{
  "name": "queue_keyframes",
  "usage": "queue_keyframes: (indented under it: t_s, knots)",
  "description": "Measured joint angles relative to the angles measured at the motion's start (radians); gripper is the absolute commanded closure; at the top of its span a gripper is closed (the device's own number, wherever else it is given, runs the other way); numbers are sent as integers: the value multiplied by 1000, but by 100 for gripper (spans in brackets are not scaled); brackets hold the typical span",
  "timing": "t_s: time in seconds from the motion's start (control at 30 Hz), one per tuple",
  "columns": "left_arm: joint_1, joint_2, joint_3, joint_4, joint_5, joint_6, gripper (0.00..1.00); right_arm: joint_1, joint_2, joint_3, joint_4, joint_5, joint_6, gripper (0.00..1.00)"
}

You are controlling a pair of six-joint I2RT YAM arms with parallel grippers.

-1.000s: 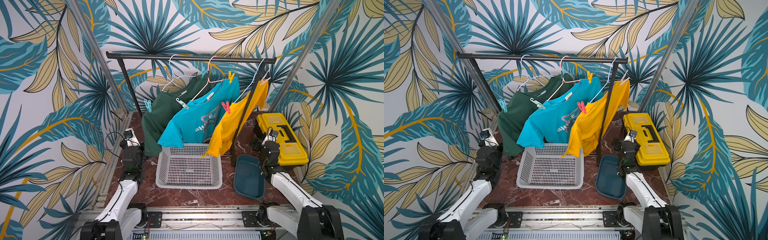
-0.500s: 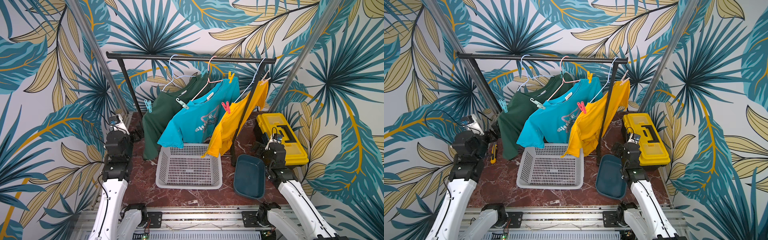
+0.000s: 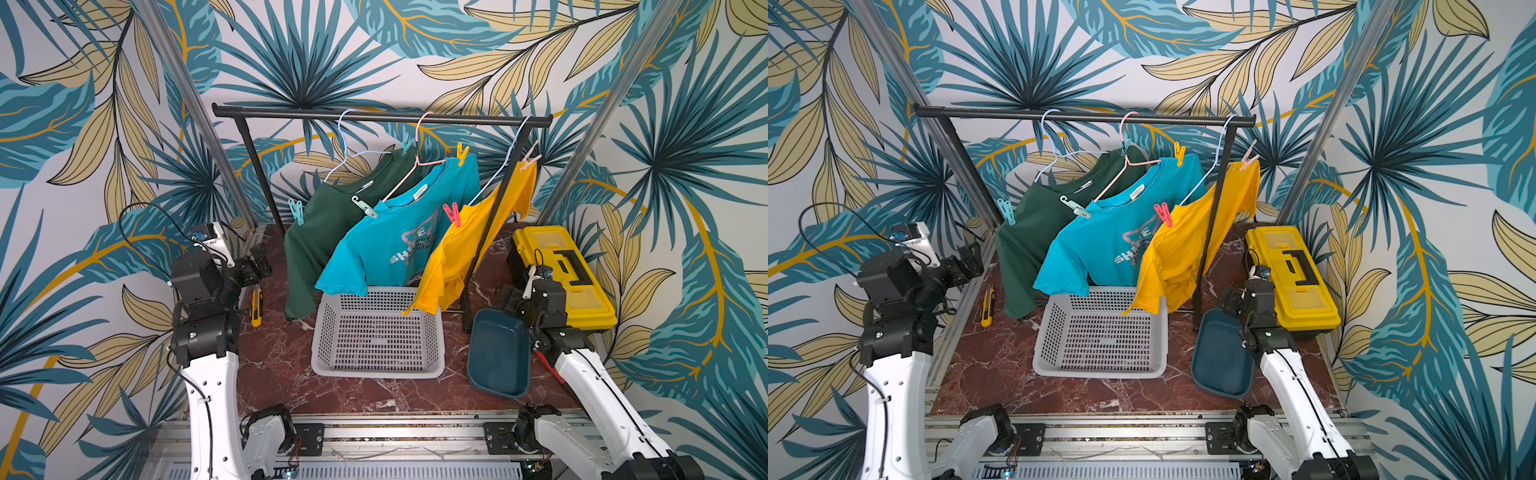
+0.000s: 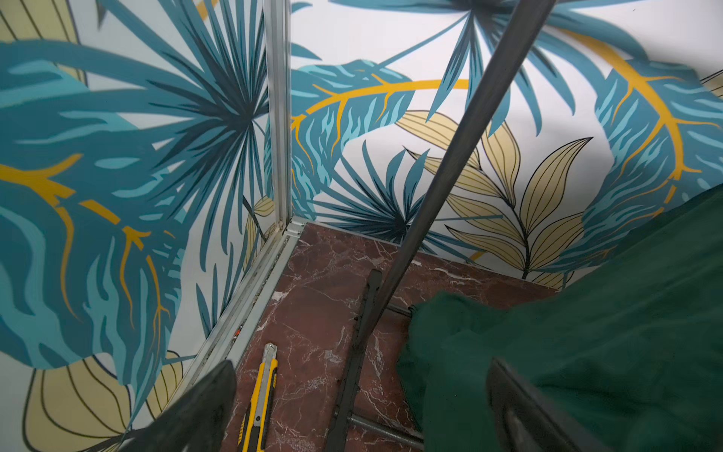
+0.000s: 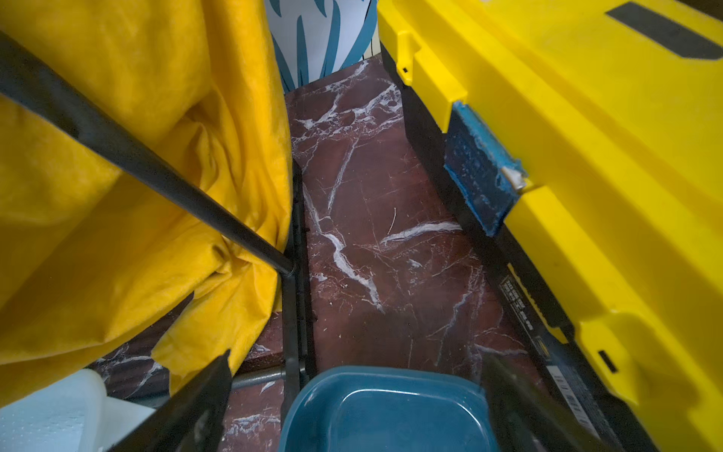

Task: Remove the clothespins securing t-shirts to the hanger
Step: Pick up the hanger from the clothes rail.

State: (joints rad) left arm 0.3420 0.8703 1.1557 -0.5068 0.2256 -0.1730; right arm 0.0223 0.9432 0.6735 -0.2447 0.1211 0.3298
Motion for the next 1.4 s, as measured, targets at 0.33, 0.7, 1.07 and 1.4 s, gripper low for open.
queue_keyframes:
  t_s: [0.33,0.7,1.07,1.4]
  knots:
    - [0,-53,99,-46,301,87,0,0,4,64,-51,-85,-1,1]
    - [0,129,260,-77,681,166,3,0,5,130,-113,-235,-13,1]
    - [-2,195,259,-98,758,239,22,0,106,146,-140,-332,-16,1]
    - [-17,238,264,-105,758,268,43,0,123,148,-110,-335,-8,1]
